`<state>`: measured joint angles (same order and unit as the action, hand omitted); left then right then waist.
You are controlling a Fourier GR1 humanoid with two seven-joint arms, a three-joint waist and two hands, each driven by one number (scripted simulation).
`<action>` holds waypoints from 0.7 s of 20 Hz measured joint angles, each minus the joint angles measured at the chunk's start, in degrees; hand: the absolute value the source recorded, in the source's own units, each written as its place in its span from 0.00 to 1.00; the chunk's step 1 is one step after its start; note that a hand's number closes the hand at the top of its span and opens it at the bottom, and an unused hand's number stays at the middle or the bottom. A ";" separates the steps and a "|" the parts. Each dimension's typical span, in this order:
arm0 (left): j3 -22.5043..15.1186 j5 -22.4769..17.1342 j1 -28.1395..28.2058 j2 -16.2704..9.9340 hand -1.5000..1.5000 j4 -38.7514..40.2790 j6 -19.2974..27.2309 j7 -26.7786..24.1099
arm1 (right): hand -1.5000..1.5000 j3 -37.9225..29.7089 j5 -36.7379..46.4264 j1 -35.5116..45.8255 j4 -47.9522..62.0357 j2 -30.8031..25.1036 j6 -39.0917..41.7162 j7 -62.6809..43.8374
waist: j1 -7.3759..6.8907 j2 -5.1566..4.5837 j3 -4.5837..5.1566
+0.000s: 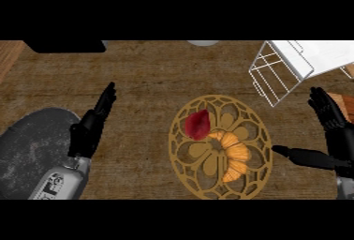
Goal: Pick the croissant from the placemat and place it in the tiered shelf
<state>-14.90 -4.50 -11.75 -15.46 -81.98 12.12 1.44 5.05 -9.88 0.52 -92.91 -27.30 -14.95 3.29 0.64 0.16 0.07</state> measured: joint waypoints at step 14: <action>0.77 0.90 0.62 0.82 0.50 0.83 -1.30 -1.13 | 0.00 10.39 8.35 7.75 -22.18 -18.27 13.05 -39.38 | -0.82 0.02 0.13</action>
<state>-14.13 -3.60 -11.13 -14.64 -81.15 10.83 0.31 15.45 -1.53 8.27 -115.08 -45.57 -1.90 -36.08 -0.18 0.17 0.20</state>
